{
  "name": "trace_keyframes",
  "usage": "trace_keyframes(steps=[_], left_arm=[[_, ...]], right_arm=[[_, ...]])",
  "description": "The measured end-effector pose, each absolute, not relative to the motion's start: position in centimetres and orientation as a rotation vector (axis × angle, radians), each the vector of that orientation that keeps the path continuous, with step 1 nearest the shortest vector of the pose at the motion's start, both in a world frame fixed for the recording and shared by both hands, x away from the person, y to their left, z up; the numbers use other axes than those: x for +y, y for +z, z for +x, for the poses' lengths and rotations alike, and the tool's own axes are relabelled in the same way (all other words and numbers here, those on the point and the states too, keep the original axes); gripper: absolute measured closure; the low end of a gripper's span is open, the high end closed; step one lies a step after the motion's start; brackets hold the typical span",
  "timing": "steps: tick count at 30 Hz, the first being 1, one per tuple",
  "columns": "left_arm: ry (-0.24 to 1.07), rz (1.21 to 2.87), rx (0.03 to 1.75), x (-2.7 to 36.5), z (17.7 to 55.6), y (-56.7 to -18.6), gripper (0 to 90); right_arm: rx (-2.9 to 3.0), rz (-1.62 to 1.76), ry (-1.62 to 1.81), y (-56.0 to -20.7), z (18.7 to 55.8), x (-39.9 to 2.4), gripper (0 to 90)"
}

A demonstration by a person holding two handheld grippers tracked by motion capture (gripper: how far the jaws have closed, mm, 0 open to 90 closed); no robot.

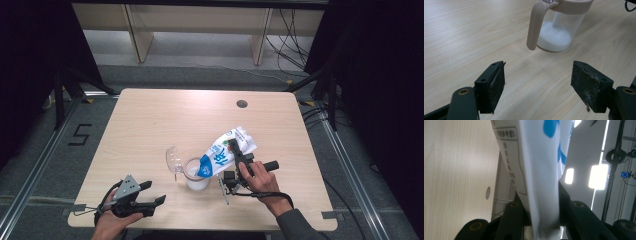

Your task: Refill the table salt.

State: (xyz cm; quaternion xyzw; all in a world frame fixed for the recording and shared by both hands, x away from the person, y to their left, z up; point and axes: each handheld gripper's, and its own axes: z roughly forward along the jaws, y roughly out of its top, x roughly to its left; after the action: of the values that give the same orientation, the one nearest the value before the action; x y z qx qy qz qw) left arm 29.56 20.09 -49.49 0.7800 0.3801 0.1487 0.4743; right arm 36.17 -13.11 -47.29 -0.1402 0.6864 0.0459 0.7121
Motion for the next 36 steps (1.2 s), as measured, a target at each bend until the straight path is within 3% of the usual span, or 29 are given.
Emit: trace_keyframes(steps=[19, 36], left_arm=[[0.353, 1.898, 0.946, 20.0, 29.5, -49.6, 26.8], [0.36, 1.907, 0.937, 20.0, 29.5, -49.5, 26.9]], right_arm=[[1.531, -0.296, 0.128, -47.2, 35.8, -13.0, 83.1], [1.645, -0.249, 0.189, -46.8, 35.6, -12.1, 84.6]])
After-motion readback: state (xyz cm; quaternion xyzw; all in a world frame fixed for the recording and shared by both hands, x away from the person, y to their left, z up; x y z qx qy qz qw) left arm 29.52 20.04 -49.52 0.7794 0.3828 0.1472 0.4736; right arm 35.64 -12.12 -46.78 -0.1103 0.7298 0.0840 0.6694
